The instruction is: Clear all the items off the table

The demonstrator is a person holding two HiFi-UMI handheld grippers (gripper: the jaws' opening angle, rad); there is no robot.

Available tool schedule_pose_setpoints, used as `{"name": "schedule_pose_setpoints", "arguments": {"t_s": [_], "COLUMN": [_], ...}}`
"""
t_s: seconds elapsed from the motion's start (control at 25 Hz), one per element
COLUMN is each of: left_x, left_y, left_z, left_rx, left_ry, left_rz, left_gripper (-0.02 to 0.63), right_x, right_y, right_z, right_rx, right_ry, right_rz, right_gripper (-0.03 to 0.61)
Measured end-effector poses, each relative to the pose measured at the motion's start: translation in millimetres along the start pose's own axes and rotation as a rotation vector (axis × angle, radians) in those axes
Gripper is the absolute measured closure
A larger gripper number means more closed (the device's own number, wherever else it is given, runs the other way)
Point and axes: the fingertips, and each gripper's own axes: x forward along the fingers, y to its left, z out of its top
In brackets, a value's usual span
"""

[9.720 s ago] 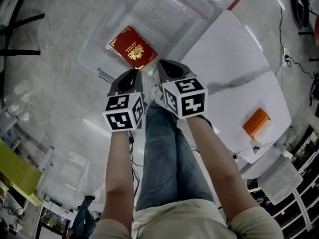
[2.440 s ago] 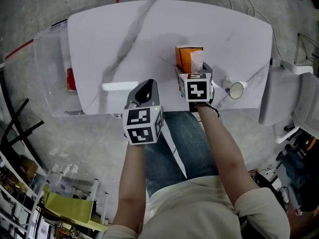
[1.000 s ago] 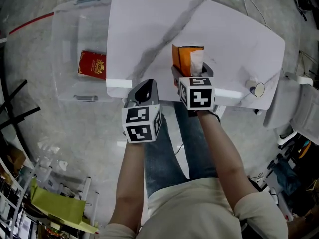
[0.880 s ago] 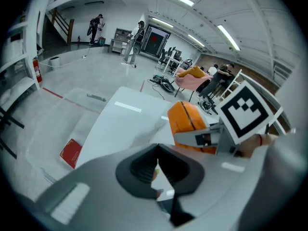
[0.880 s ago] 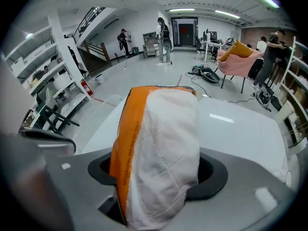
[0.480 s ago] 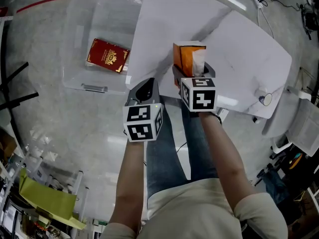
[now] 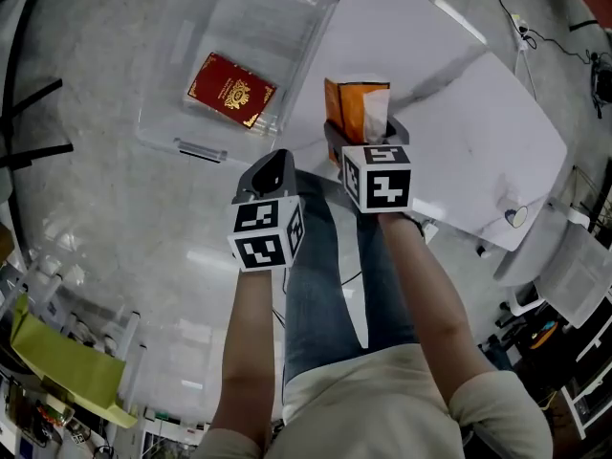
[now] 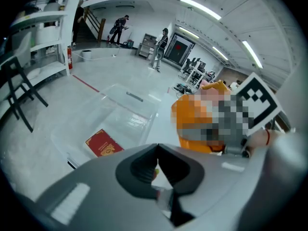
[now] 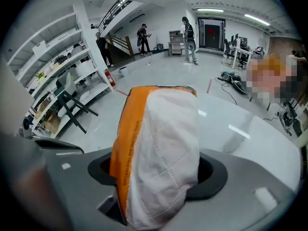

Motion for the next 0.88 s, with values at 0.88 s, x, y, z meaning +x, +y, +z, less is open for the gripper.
{"name": "schedule_pose_setpoints", "arguments": {"t_s": [0.88], "left_x": [-10], "left_y": [117], "left_z": [-7], "left_rx": [-0.160], "left_ry": [-0.027], "left_rz": [0.097], "left_gripper": [0.604], "right_x": [72], "right_y": [100], "right_z": [47], "right_rx": [-0.185], "right_ry": [0.040], "right_rz": [0.079], "right_gripper": [0.218]}}
